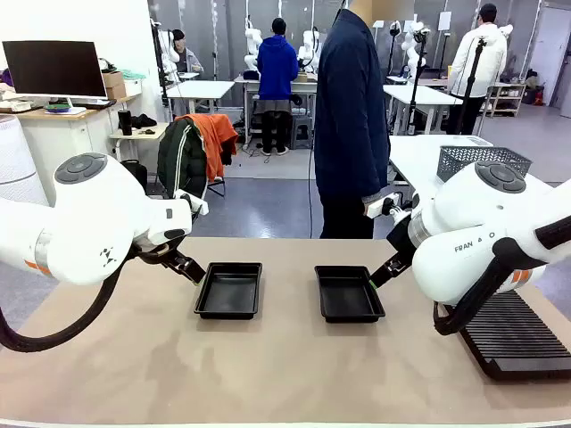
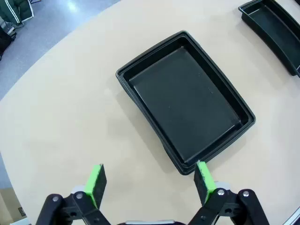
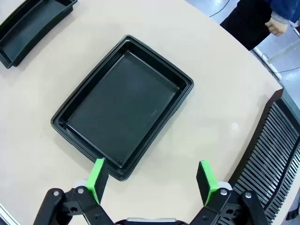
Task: Inspect and transfer BCBs to ESD trays.
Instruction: Pick up the Blank PCB from the PCB Rack and place it in the left ESD tray.
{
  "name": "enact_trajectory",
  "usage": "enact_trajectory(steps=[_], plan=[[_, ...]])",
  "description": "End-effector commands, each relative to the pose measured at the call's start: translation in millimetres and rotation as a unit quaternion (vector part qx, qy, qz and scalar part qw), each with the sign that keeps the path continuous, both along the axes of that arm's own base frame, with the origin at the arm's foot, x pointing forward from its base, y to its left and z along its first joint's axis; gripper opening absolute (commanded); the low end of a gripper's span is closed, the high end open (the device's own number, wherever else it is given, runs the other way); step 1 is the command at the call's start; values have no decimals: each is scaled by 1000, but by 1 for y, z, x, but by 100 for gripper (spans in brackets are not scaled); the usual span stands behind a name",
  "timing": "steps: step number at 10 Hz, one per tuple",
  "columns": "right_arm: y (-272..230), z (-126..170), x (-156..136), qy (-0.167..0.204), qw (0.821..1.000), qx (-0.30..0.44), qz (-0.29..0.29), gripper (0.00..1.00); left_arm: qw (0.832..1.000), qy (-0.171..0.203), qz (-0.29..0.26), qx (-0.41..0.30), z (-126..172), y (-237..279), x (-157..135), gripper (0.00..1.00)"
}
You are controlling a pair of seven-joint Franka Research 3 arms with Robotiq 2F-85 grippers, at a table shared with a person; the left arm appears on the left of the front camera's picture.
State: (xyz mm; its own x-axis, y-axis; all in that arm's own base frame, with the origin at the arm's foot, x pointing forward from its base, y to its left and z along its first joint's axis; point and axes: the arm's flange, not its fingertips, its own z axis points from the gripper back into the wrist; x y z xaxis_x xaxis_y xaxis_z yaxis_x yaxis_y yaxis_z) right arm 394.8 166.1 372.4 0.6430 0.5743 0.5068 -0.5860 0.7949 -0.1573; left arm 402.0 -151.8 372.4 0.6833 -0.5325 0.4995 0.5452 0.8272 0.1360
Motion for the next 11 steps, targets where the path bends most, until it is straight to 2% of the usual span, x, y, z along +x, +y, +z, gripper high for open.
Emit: enact_trajectory(steps=[1, 9, 11], plan=[[0, 0, 0, 0, 1000, 0, 0, 100, 1000, 0, 0, 0, 0, 0, 0, 100], [0, 0, 0, 0, 1000, 0, 0, 100, 1000, 0, 0, 0, 0, 0, 0, 100], [-3, 48, -20, 34, 998, 52, -31, 100, 999, 31, -1, -10, 54, 11, -7, 100]])
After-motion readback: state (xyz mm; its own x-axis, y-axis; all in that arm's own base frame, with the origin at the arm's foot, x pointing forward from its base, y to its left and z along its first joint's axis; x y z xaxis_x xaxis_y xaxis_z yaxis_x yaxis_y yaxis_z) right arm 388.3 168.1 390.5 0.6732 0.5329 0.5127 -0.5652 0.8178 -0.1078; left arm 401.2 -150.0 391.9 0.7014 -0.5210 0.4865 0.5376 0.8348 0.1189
